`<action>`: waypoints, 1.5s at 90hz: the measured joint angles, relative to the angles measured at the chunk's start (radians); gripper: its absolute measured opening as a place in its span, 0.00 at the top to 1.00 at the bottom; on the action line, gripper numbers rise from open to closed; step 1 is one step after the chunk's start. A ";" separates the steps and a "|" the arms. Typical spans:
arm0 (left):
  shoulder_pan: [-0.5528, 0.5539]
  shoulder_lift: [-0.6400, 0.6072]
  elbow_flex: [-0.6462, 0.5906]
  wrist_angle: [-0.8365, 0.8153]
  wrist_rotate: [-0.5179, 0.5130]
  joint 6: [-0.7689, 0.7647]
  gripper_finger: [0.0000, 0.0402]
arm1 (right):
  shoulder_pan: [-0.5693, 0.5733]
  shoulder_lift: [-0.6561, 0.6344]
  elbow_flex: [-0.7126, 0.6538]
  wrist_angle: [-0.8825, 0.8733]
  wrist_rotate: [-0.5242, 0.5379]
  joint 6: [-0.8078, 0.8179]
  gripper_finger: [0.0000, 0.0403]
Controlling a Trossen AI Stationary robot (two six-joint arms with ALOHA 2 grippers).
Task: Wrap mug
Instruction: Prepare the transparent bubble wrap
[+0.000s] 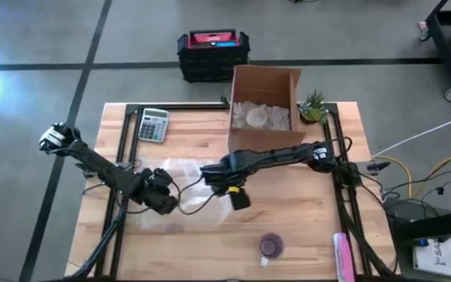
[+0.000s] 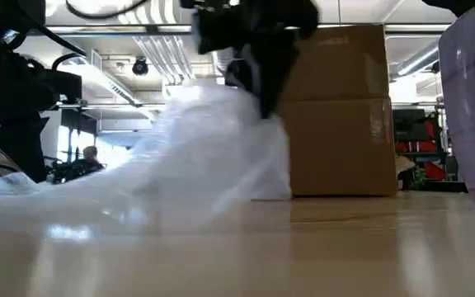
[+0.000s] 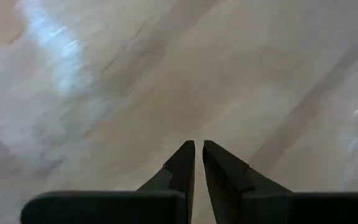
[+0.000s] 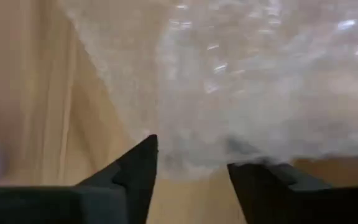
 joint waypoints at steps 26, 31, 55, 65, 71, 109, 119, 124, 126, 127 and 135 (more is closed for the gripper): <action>0.000 0.002 0.000 0.013 -0.005 0.014 0.95 | 0.001 -0.075 -0.071 -0.007 0.001 0.009 0.44; -0.001 0.003 0.000 0.014 -0.003 0.015 0.95 | 0.002 -0.112 -0.105 -0.004 0.001 0.015 0.43; -0.008 0.002 0.000 0.057 0.000 0.069 0.95 | 0.009 -0.449 -0.578 0.279 0.010 0.108 0.47; -0.007 0.001 0.000 0.072 -0.002 0.092 0.95 | 0.018 -0.595 -0.855 0.615 0.010 0.112 0.49; -0.007 0.001 0.000 0.081 -0.006 0.098 0.95 | 0.019 -0.652 -1.007 0.824 0.008 0.107 0.50; -0.007 -0.002 0.000 0.130 -0.008 0.094 0.95 | 0.011 -0.437 -1.372 1.817 0.147 -0.003 0.52; -0.007 -0.002 0.000 0.138 -0.008 0.094 0.95 | 0.013 -0.323 -1.330 1.825 0.139 -0.018 0.56; -0.007 -0.002 0.000 0.139 -0.008 0.094 0.95 | 0.013 -0.296 -1.299 1.792 0.134 -0.016 0.60; -0.007 -0.002 0.000 0.139 -0.008 0.094 0.95 | 0.016 -0.293 -1.281 1.750 0.133 -0.016 0.63; -0.007 -0.002 0.000 0.139 -0.008 0.094 0.95 | 0.018 -0.293 -1.272 1.725 0.133 -0.016 0.64; -0.007 0.002 0.000 0.139 -0.007 0.091 0.95 | 0.029 -0.317 -1.183 1.502 0.136 -0.011 0.80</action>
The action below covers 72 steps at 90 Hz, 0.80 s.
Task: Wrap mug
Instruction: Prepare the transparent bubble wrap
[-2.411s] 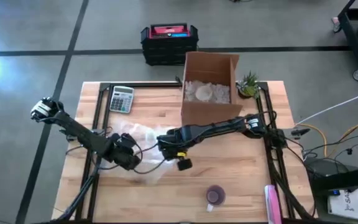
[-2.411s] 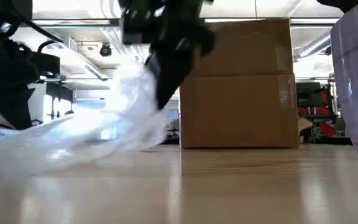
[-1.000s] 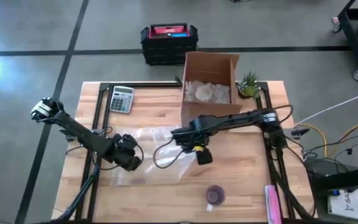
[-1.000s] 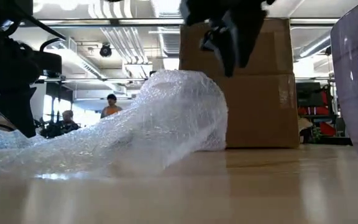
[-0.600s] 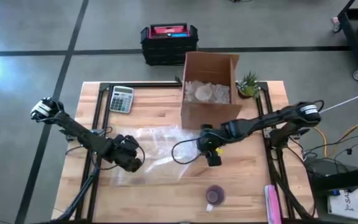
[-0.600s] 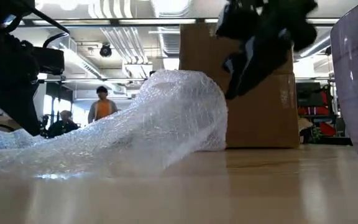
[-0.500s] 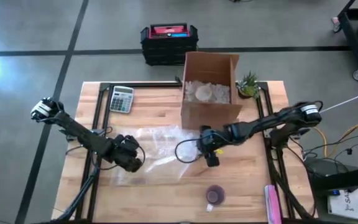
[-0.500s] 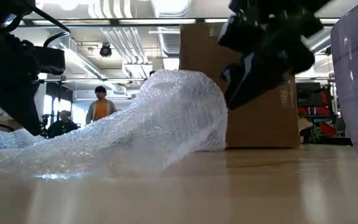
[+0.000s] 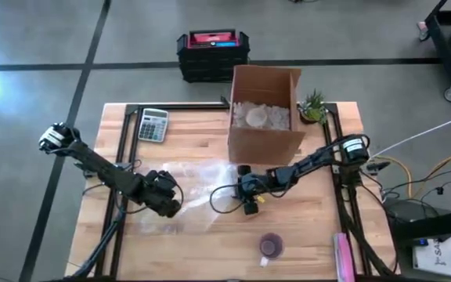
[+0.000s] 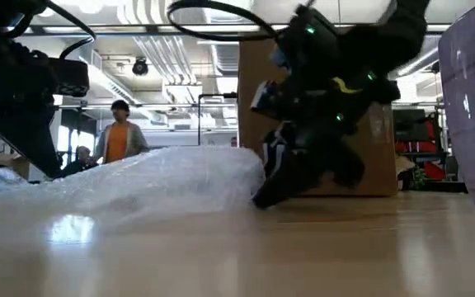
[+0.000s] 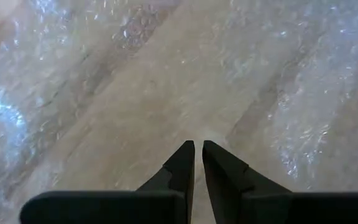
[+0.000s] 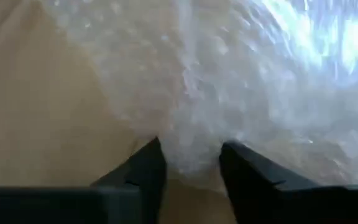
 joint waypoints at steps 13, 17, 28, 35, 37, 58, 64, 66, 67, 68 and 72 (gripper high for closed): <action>0.000 0.016 0.000 0.007 0.007 -0.008 0.95 | 0.014 -0.074 0.191 -0.506 -0.010 0.001 0.97; 0.000 0.024 0.000 0.010 0.007 -0.010 0.95 | 0.016 -0.095 0.271 -0.630 -0.025 0.030 0.96; 0.000 0.047 -0.007 0.016 0.008 -0.025 0.95 | 0.017 -0.122 0.468 -0.966 -0.094 0.195 0.94; 0.000 0.065 -0.011 0.027 0.008 -0.032 0.95 | 0.017 -0.113 0.556 -1.068 -0.169 0.258 0.95; 0.000 0.071 -0.013 0.031 0.009 -0.033 0.95 | 0.017 -0.113 0.575 -1.087 -0.190 0.261 0.95; -0.001 0.120 -0.043 0.134 0.035 -0.033 0.95 | -0.032 -0.112 0.639 -0.948 -0.228 0.181 0.88; -0.001 0.129 -0.045 0.149 0.046 -0.033 0.95 | -0.056 -0.112 0.639 -0.858 -0.220 0.156 0.81; -0.001 0.131 -0.045 0.151 0.052 -0.032 0.95 | -0.064 -0.106 0.639 -0.831 -0.221 0.145 0.78; -0.001 0.131 -0.045 0.151 0.053 -0.032 0.95 | -0.068 -0.103 0.639 -0.819 -0.221 0.141 0.77; -0.001 0.132 -0.045 0.151 0.054 -0.032 0.95 | -0.072 -0.101 0.639 -0.807 -0.221 0.133 0.75; -0.001 0.134 -0.045 0.152 0.057 -0.031 0.95 | -0.089 -0.094 0.640 -0.782 -0.221 0.103 0.69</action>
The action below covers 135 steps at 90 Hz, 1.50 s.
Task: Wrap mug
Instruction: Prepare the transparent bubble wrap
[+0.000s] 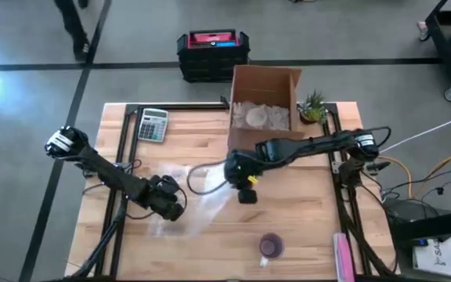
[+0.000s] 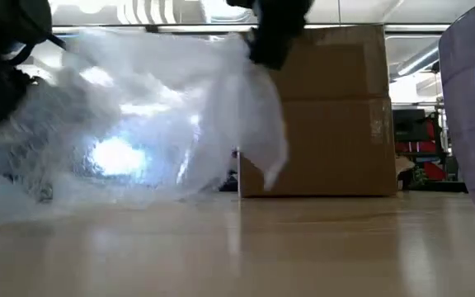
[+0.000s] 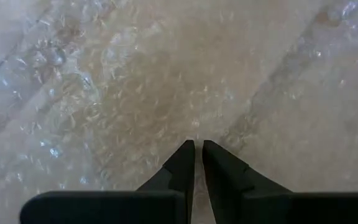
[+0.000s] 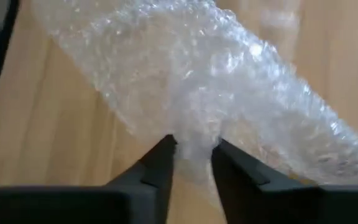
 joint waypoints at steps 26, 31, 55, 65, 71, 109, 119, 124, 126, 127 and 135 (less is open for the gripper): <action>0.000 -0.002 -0.001 0.014 0.012 0.006 0.95 | -0.050 0.109 -0.016 -0.341 -0.011 -0.029 0.36; 0.000 -0.002 -0.001 0.014 0.013 0.008 0.95 | -0.047 0.109 -0.036 -0.431 -0.012 0.005 0.33; 0.000 -0.002 -0.002 0.031 0.015 0.034 0.95 | 0.012 -0.034 -0.192 -0.474 0.141 0.144 0.30; 0.000 -0.002 -0.002 0.036 0.021 0.034 0.95 | 0.049 -0.132 -0.337 -0.314 0.173 0.152 0.32; 0.000 -0.002 -0.002 0.040 0.023 0.034 0.95 | 0.069 -0.183 -0.458 -0.165 0.173 0.152 0.34; 0.000 -0.003 -0.004 0.090 0.027 0.060 0.95 | 0.080 -0.007 -0.958 1.394 0.166 0.263 0.45; 0.000 -0.003 -0.003 0.099 0.028 0.060 0.95 | 0.079 0.058 -0.894 1.759 0.059 0.274 0.47; 0.000 -0.003 -0.003 0.107 0.030 0.060 0.95 | 0.079 0.061 -0.844 1.891 -0.011 0.264 0.47; 0.000 -0.003 -0.003 0.106 0.030 0.060 0.95 | 0.079 0.056 -0.831 1.921 -0.036 0.260 0.48; 0.000 -0.004 -0.003 0.106 0.030 0.060 0.95 | 0.080 0.054 -0.824 1.930 -0.047 0.257 0.48; 0.000 -0.008 -0.002 0.112 0.033 0.060 0.95 | 0.081 0.021 -0.756 1.937 -0.071 0.191 0.49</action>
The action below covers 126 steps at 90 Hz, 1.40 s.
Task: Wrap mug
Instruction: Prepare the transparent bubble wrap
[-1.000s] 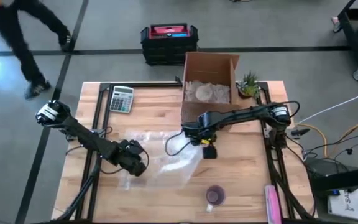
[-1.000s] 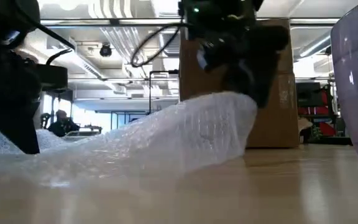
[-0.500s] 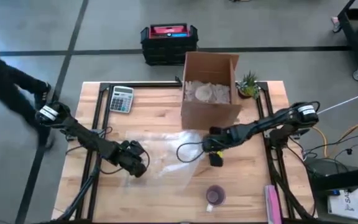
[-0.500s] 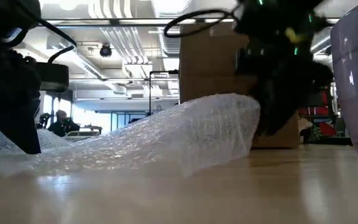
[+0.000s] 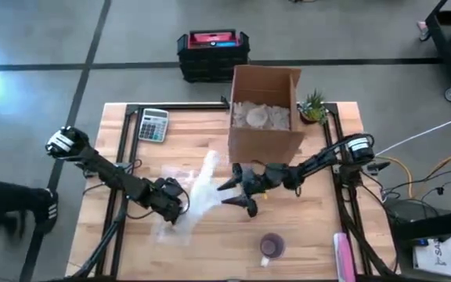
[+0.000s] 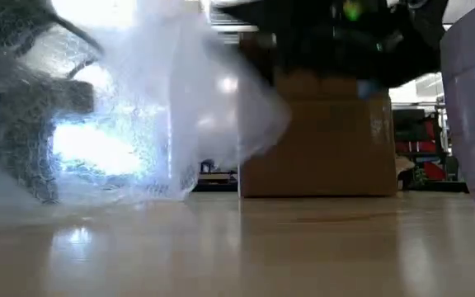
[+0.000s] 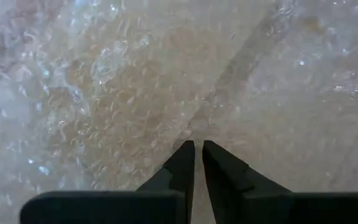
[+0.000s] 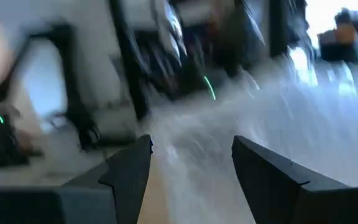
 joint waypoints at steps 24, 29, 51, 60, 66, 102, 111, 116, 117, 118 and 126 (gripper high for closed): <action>0.000 0.001 0.000 0.013 0.008 0.000 0.95 | -0.012 -0.163 0.181 -0.941 0.068 -0.280 0.51; 0.000 0.000 0.000 0.012 0.008 0.000 0.95 | -0.012 -0.204 0.262 -1.226 0.124 -0.279 0.51; 0.000 0.000 -0.001 0.017 0.008 0.000 0.95 | 0.020 -0.281 0.434 -1.945 0.147 -0.171 0.51; 0.000 0.000 -0.001 0.022 0.006 0.000 0.95 | 0.045 -0.294 0.356 -1.910 0.173 -0.145 0.51; 0.000 0.001 -0.002 0.024 -0.002 0.000 0.95 | 0.056 -0.282 0.270 -1.839 0.219 -0.138 0.51; 0.000 0.007 -0.003 0.060 -0.008 0.012 0.95 | 0.063 0.030 0.040 -0.833 0.121 -0.142 0.51; 0.000 0.008 -0.006 0.057 -0.011 0.006 0.95 | 0.062 0.098 0.099 -1.018 0.115 -0.160 0.51; 0.000 0.008 -0.006 0.060 -0.012 0.006 0.95 | 0.062 0.103 0.143 -1.144 0.116 -0.160 0.51; 0.000 0.008 -0.006 0.060 -0.012 0.005 0.95 | 0.062 0.104 0.150 -1.165 0.116 -0.163 0.51; 0.000 0.008 -0.006 0.059 -0.012 0.005 0.95 | 0.062 0.104 0.160 -1.194 0.115 -0.164 0.51; 0.000 0.011 -0.007 0.057 -0.012 -0.002 0.95 | 0.062 0.074 0.206 -1.427 0.114 -0.165 0.51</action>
